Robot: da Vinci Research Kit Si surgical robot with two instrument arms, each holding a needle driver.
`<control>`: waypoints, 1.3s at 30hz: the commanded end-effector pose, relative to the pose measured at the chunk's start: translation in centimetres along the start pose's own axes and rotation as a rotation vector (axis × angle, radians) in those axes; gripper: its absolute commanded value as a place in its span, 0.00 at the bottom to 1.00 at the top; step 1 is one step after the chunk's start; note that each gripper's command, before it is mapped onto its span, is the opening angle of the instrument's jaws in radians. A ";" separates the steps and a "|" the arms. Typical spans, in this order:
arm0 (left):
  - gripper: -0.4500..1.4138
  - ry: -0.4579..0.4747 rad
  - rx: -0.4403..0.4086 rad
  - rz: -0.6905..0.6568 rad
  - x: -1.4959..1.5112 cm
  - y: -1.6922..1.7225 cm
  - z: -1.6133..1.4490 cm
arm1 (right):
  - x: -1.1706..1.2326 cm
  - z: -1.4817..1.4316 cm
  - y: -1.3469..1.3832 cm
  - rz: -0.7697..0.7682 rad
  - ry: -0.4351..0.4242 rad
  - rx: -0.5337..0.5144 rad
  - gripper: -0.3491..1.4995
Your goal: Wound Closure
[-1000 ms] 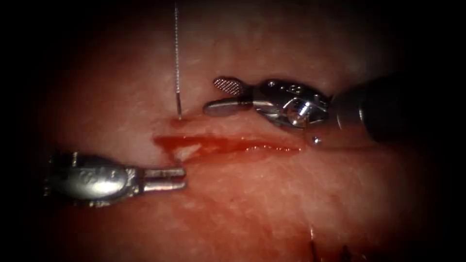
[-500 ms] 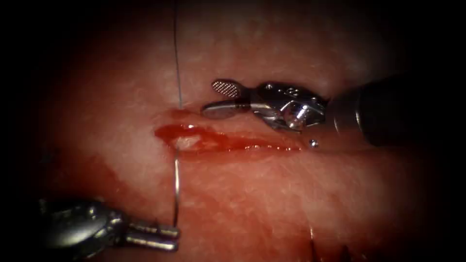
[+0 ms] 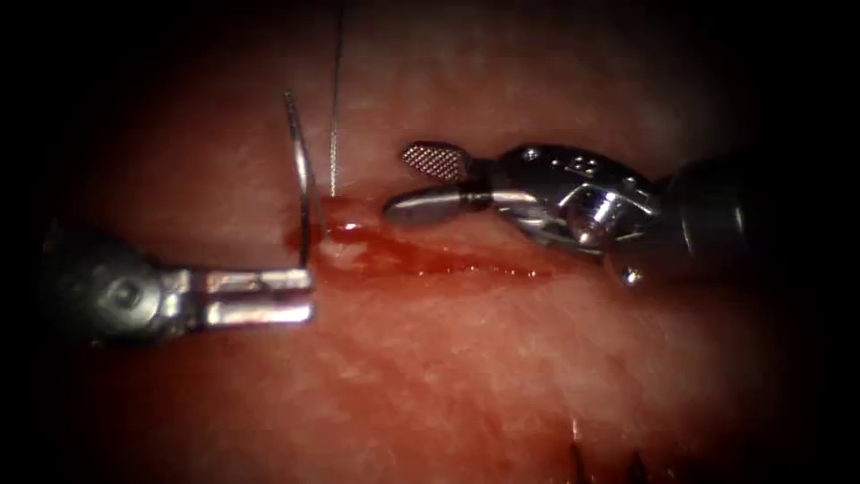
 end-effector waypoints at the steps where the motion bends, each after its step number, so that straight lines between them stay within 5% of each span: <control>1: 0.00 -0.015 0.019 0.020 -0.10 0.06 0.04 | 0.08 0.01 -0.22 0.020 0.002 0.018 0.75; 6: 0.00 -0.030 0.038 0.048 -0.28 0.21 0.14 | 0.15 0.02 -0.47 0.038 -0.004 0.051 0.73; 9: 0.00 -0.046 0.030 0.067 -0.44 0.39 0.23 | 0.12 0.11 -0.55 0.126 -0.013 0.088 0.61; 13: 0.00 -0.052 0.025 0.078 -0.53 0.52 0.30 | 0.09 0.23 -0.51 0.249 -0.016 0.091 0.60; 24: 0.00 -0.052 0.021 0.132 -0.51 0.63 0.32 | -0.25 0.34 -0.26 0.274 -0.086 0.121 0.58; 39: 0.00 -0.051 0.010 0.148 -0.55 0.65 0.39 | -0.26 0.50 -0.32 0.291 -0.098 0.188 0.45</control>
